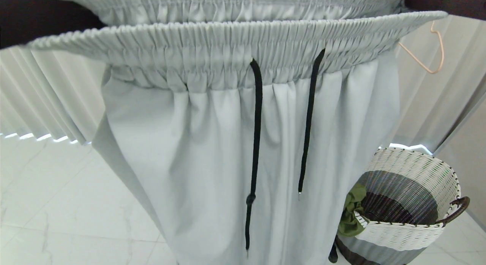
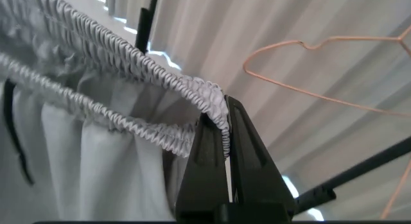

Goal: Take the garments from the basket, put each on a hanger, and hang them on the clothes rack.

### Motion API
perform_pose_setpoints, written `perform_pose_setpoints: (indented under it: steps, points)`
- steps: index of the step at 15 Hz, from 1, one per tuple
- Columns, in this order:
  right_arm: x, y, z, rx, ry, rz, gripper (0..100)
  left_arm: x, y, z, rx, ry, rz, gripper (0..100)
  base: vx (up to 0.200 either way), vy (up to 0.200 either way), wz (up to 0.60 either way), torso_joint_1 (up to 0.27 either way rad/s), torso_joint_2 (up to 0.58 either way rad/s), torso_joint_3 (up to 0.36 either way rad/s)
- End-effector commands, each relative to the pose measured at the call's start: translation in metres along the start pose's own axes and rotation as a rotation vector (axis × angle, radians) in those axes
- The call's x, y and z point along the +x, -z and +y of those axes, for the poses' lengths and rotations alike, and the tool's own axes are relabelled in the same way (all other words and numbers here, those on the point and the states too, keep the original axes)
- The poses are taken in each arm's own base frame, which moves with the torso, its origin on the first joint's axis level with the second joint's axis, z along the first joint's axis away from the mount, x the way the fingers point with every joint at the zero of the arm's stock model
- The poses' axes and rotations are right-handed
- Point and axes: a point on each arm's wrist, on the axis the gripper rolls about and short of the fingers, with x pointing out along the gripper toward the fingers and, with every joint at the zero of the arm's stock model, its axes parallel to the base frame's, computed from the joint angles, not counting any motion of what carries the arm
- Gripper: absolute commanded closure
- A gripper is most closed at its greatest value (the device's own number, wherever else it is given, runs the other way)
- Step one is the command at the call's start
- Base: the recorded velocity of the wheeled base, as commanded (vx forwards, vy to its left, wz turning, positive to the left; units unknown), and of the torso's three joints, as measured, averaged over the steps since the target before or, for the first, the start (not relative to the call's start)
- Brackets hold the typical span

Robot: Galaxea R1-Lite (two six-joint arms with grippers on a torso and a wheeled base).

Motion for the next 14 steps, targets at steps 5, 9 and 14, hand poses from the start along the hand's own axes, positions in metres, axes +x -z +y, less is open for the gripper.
perform_pose_setpoints:
  steps: [5,9,14]
  points:
    - [-0.027,0.013,-0.002,-0.003,-0.01,0.098,100,0.073,0.003,0.017,0.001,-0.346,0.067,100,0.0,0.0,0.0,0.0,0.0,0.0]
    - [-0.024,0.014,0.001,-0.01,-0.025,0.102,100,0.069,-0.001,0.011,0.0,-0.31,0.048,100,0.0,0.0,0.0,0.0,0.0,0.0]
    - [-0.024,0.015,0.001,-0.01,-0.022,0.108,100,0.068,-0.002,0.01,0.0,-0.305,0.044,100,0.0,0.0,0.0,0.0,0.0,0.0]
